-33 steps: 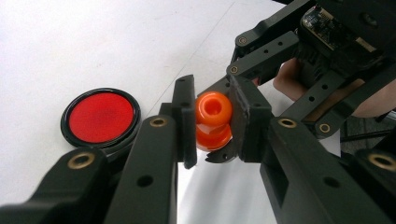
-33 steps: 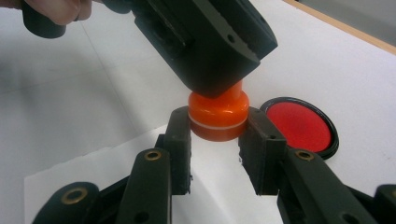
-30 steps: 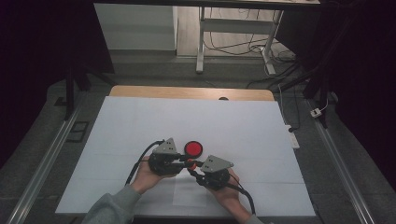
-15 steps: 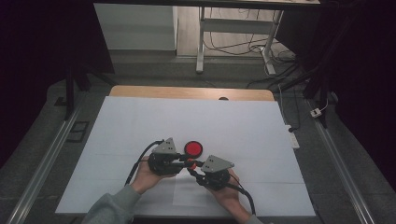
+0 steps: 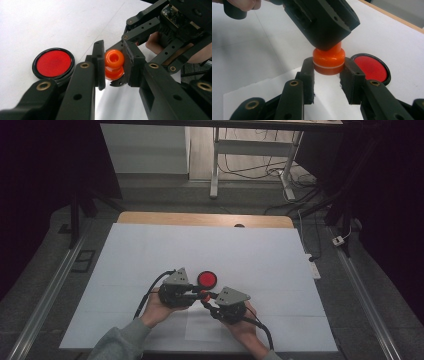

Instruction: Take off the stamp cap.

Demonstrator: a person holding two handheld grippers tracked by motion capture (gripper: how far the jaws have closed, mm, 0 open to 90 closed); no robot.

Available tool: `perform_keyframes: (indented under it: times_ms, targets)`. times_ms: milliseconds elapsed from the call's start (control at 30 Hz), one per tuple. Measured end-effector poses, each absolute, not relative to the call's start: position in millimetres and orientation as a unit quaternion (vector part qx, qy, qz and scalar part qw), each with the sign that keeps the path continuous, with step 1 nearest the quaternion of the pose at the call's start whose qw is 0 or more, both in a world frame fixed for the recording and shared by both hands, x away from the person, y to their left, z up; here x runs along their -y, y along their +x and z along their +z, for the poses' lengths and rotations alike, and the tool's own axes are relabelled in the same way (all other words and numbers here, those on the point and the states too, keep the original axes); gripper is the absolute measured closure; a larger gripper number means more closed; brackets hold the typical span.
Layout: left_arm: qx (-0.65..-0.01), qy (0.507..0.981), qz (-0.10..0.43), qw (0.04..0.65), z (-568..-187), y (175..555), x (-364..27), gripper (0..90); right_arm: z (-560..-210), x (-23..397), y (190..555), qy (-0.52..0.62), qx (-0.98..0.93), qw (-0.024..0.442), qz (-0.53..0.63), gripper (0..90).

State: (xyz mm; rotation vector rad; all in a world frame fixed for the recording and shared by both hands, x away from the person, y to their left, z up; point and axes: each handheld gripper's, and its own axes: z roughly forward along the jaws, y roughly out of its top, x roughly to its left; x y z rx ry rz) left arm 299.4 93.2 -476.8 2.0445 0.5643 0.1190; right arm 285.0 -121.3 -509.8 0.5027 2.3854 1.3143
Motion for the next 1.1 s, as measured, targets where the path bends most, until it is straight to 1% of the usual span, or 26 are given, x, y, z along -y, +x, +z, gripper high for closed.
perform_keyframes:
  times_ms: [167, 267, 300, 367, 433, 633, 1100]
  targets:
    - [-0.232, 0.839, 0.049, 0.489, -476, 299, -94, 72.7, -509, 121, 284, 0.179, -0.845, 0.190, 0.467, 65.0]
    - [-0.248, 0.823, 0.071, 0.506, -470, 299, -104, 72.8, -513, 122, 287, 0.195, -0.852, 0.198, 0.445, 65.1]
    - [-0.256, 0.814, 0.070, 0.517, -466, 301, -111, 72.9, -517, 126, 290, 0.208, -0.851, 0.192, 0.443, 65.1]
    - [-0.266, 0.805, 0.063, 0.527, -463, 303, -123, 72.9, -517, 135, 296, 0.236, -0.831, 0.165, 0.475, 65.1]
    - [-0.269, 0.804, 0.059, 0.527, -464, 305, -127, 72.8, -509, 137, 295, 0.236, -0.823, 0.169, 0.489, 65.1]
    - [-0.255, 0.813, 0.063, 0.520, -465, 302, -119, 72.8, -510, 140, 296, 0.236, -0.828, 0.176, 0.477, 65.1]
    - [-0.255, 0.817, 0.067, 0.512, -466, 301, -116, 72.7, -512, 145, 299, 0.239, -0.831, 0.184, 0.466, 65.0]
